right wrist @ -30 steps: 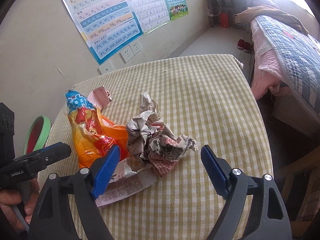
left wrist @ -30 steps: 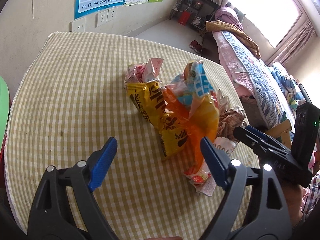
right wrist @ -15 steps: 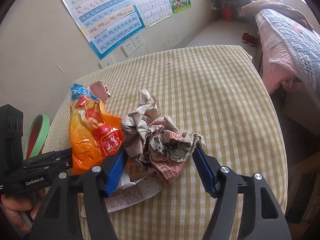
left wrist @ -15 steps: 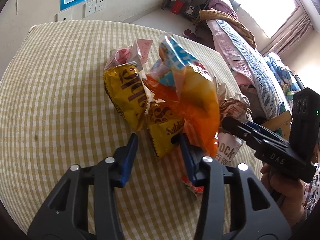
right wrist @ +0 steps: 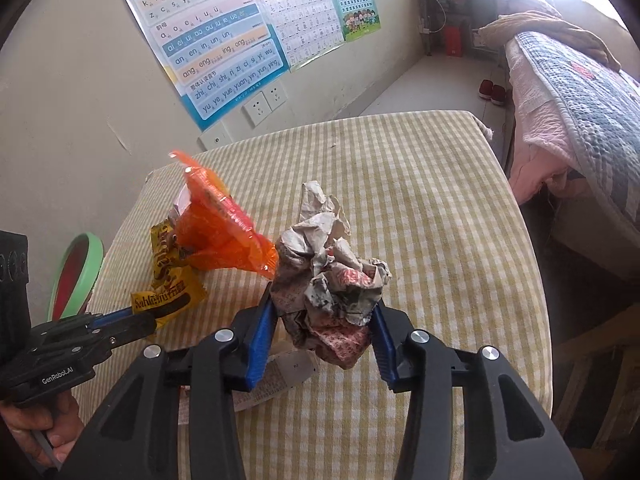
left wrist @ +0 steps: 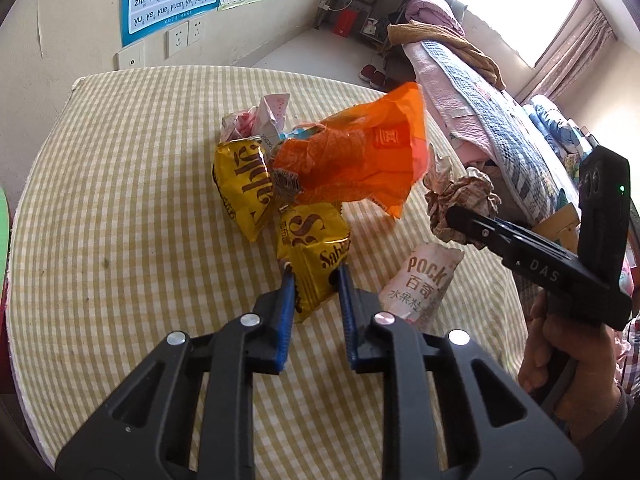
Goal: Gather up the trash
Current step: 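Grasp the yellow snack wrapper with the left tool while the right tool grasps the crumpled paper, then carry the yellow wrapper and crumpled paper over the red bin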
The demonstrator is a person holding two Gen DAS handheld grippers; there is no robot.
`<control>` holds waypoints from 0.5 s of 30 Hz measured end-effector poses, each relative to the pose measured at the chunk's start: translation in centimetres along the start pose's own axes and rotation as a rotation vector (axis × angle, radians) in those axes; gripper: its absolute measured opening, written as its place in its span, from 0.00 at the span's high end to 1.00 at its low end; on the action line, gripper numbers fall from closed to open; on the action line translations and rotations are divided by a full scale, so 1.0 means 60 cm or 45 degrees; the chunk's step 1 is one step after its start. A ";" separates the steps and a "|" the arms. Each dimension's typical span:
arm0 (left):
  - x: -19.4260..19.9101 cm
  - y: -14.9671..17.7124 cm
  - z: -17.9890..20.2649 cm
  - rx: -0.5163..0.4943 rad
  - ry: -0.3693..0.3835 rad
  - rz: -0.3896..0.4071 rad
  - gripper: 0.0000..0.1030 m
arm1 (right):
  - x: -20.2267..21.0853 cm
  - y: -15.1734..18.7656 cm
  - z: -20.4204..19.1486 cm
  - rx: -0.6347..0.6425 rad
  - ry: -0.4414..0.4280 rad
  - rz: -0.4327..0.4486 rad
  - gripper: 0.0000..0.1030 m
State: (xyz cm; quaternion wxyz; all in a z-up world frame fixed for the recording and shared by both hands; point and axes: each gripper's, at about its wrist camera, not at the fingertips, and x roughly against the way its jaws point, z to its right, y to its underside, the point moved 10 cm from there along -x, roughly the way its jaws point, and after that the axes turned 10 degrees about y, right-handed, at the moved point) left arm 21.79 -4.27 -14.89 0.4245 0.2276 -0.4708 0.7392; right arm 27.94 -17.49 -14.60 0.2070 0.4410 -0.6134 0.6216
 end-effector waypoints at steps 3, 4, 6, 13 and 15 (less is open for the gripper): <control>0.018 0.015 0.004 -0.011 0.008 0.001 0.80 | 0.012 0.006 -0.002 0.008 0.011 0.008 0.59; 0.025 0.020 0.005 -0.016 0.009 0.004 0.80 | 0.017 0.009 -0.004 0.014 0.015 0.010 0.59; 0.039 0.028 0.007 -0.028 0.008 0.011 0.80 | 0.029 0.015 -0.009 0.023 0.019 0.019 0.59; 0.093 0.049 -0.009 -0.040 -0.032 0.053 0.80 | 0.073 0.025 -0.034 0.055 0.025 0.066 0.59; 0.109 0.054 -0.018 -0.033 -0.046 0.071 0.80 | 0.084 0.025 -0.044 0.070 0.027 0.079 0.59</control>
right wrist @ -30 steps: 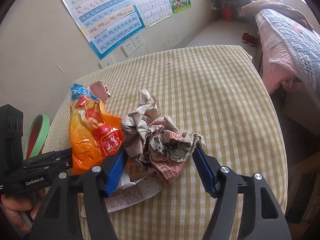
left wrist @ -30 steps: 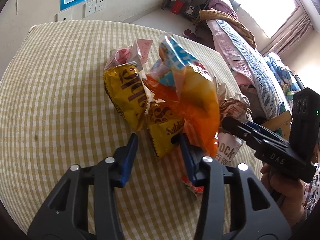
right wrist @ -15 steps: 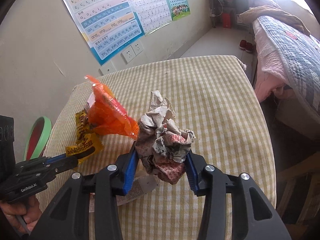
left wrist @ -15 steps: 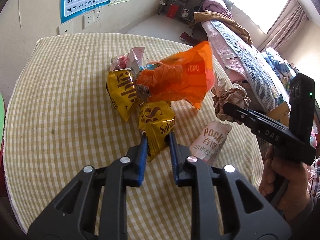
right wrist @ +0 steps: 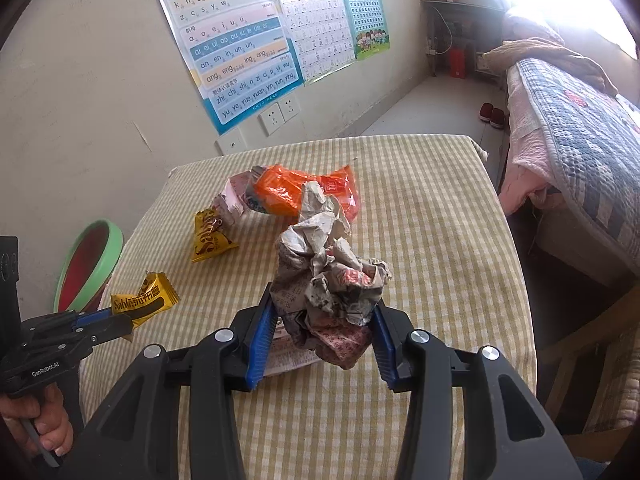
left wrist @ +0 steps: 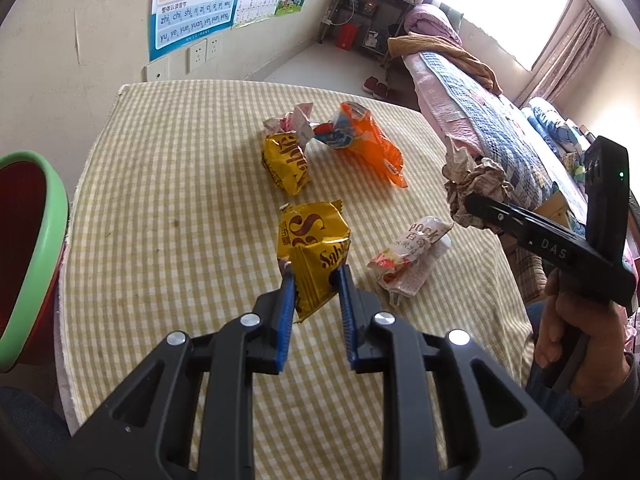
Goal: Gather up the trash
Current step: 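Carry the yellow wrapper and crumpled paper over the red bin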
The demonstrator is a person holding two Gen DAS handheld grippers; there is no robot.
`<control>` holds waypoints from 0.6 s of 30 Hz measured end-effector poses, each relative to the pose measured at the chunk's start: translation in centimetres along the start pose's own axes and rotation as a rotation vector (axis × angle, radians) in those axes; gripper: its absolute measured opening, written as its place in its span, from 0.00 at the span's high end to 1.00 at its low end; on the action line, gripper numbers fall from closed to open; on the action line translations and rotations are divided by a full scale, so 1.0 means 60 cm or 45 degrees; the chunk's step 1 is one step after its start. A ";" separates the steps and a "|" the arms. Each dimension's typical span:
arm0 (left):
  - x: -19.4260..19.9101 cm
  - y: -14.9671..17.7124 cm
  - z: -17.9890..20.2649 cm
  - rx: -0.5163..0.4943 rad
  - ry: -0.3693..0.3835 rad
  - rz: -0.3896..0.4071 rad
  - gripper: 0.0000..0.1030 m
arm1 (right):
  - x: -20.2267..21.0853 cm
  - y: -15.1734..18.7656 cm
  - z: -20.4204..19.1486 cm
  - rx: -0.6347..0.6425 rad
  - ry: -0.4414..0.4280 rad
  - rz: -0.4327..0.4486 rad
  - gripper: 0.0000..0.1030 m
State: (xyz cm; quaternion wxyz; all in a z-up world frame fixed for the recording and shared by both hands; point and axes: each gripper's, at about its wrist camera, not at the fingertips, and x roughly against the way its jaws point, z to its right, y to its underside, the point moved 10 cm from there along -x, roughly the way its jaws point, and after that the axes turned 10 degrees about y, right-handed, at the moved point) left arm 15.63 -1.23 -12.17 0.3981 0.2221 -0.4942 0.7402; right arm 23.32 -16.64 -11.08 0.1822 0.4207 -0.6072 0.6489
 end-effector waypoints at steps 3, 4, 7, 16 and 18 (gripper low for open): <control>0.023 0.004 -0.015 0.011 -0.020 0.025 0.80 | 0.012 0.001 -0.017 0.023 -0.008 0.006 0.59; 0.031 0.004 -0.021 0.014 -0.028 0.035 0.80 | 0.015 0.000 -0.025 0.029 -0.014 0.007 0.59; 0.053 0.002 -0.038 0.029 -0.052 0.060 0.80 | 0.024 0.003 -0.053 0.063 -0.031 0.007 0.59; 0.117 0.018 -0.097 0.074 -0.132 0.114 0.80 | 0.040 0.029 -0.153 0.184 -0.106 -0.023 0.59; 0.131 0.019 -0.115 0.111 -0.145 0.130 0.80 | 0.043 0.033 -0.176 0.206 -0.120 -0.028 0.59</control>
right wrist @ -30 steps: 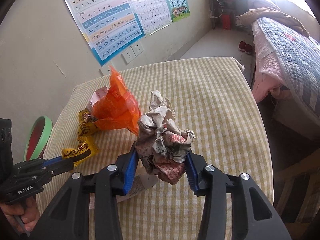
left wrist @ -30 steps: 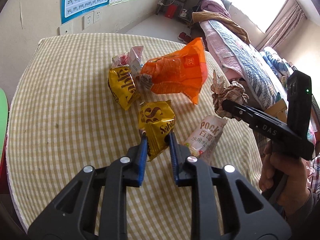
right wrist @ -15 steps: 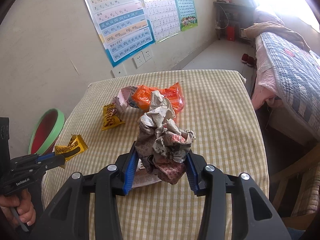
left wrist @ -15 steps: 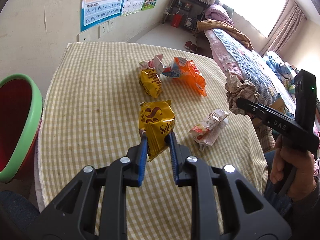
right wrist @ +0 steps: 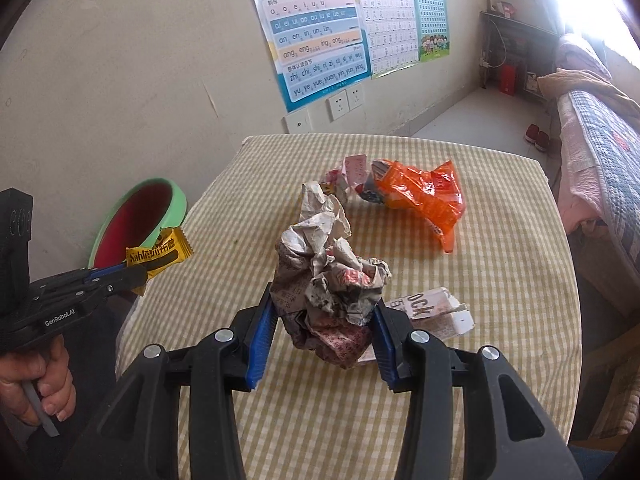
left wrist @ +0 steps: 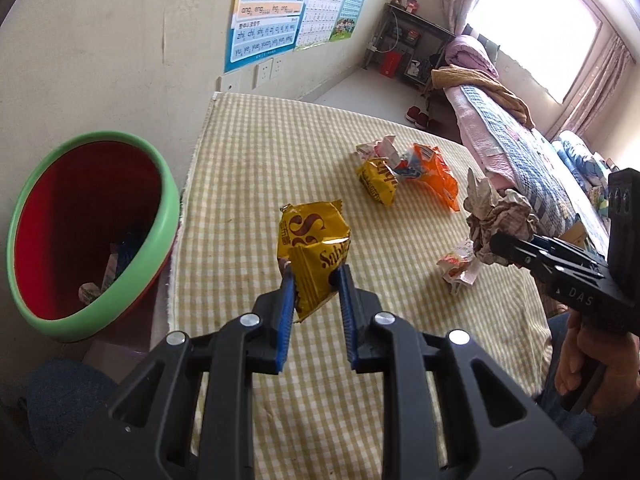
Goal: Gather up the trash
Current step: 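Carry the yellow wrapper and crumpled paper over the red bin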
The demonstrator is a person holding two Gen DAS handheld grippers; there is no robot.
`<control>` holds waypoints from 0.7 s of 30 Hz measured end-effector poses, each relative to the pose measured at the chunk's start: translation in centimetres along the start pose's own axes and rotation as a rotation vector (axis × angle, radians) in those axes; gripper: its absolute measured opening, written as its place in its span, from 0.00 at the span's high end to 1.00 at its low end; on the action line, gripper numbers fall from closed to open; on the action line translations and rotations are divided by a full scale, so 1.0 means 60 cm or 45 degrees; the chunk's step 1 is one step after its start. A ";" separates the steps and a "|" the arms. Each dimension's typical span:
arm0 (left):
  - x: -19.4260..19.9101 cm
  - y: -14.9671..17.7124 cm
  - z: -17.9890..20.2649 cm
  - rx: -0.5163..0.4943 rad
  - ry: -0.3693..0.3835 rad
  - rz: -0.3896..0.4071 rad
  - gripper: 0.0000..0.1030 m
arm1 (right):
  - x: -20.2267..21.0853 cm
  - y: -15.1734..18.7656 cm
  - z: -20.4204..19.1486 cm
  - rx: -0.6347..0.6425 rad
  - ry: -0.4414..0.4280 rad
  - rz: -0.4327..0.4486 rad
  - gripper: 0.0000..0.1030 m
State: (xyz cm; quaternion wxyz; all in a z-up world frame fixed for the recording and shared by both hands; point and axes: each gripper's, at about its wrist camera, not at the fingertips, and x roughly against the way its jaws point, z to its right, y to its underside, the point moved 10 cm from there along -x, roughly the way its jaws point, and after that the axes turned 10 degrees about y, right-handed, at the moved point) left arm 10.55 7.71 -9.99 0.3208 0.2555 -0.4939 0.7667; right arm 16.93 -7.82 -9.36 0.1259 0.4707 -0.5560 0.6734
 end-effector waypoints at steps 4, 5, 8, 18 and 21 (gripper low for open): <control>0.029 -0.011 -0.029 0.067 -0.014 0.053 0.80 | -0.002 -0.003 -0.048 0.042 -0.039 -0.006 0.59; 0.036 -0.015 -0.033 0.073 -0.020 0.065 0.80 | -0.004 -0.005 -0.061 0.052 -0.049 -0.007 0.59; 0.056 -0.021 -0.052 0.074 -0.051 0.089 0.80 | -0.010 -0.013 -0.098 0.078 -0.082 -0.011 0.59; 0.122 -0.036 -0.156 0.158 -0.204 0.180 0.80 | -0.036 -0.054 -0.219 0.180 -0.177 0.004 0.59; 0.134 -0.039 -0.187 0.191 -0.239 0.195 0.80 | -0.045 -0.065 -0.255 0.208 -0.202 0.002 0.59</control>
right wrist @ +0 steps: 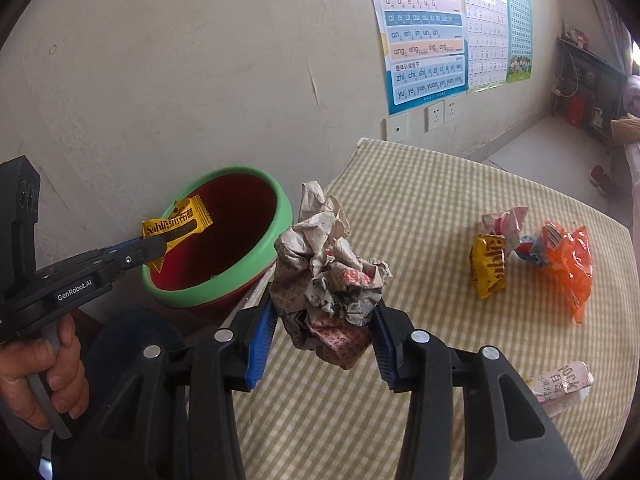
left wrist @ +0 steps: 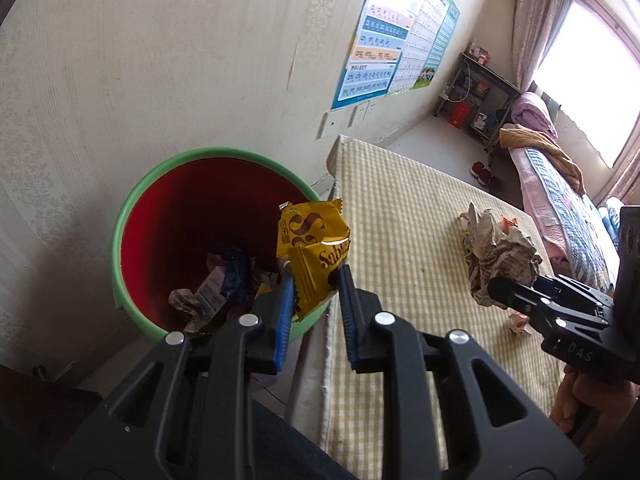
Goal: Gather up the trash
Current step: 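Carry the yellow wrapper and crumpled paper over the red bin, then open both tools to drop the wrapper and paper into the bin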
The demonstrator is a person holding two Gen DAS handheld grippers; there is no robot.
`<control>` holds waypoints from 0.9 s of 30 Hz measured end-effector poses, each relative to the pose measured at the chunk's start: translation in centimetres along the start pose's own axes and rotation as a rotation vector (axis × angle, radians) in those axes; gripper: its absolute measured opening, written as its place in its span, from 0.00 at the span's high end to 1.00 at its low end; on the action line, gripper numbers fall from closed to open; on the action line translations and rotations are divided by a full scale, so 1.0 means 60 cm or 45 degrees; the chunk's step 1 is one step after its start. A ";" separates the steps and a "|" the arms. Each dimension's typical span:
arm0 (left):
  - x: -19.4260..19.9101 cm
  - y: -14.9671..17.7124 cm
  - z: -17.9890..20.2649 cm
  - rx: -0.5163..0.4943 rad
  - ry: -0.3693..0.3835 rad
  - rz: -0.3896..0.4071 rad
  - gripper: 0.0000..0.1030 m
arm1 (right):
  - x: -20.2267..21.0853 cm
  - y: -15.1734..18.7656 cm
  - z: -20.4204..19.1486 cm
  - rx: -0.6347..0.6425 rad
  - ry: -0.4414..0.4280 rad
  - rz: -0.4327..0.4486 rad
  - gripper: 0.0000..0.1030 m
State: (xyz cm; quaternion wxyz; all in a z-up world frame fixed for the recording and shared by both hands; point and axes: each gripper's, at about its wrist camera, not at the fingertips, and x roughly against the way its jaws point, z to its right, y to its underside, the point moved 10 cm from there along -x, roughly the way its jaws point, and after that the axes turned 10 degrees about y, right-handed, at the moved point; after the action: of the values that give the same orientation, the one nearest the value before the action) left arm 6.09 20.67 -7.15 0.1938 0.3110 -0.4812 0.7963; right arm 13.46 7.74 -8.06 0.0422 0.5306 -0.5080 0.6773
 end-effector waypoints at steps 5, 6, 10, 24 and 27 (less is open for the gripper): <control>0.010 -0.011 -0.039 0.031 -0.056 0.028 0.80 | -0.020 -0.030 -0.046 0.041 -0.037 0.006 0.59; 0.011 -0.012 -0.047 0.040 -0.064 0.032 0.80 | -0.024 -0.035 -0.055 0.048 -0.044 0.007 0.59; 0.016 -0.015 -0.077 0.086 -0.076 0.047 0.80 | -0.043 -0.052 -0.090 0.088 -0.072 0.005 0.59; 0.029 -0.026 -0.156 0.225 -0.046 0.078 0.79 | -0.136 -0.092 -0.218 0.220 -0.165 -0.051 0.58; 0.030 -0.031 -0.167 0.245 -0.041 0.083 0.78 | -0.154 -0.092 -0.237 0.239 -0.177 -0.073 0.56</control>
State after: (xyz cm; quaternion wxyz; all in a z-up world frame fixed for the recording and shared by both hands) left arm 2.84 30.43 -8.16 0.1291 0.3251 -0.4154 0.8397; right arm 11.13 25.27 -10.43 -0.0236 0.5921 -0.4286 0.6821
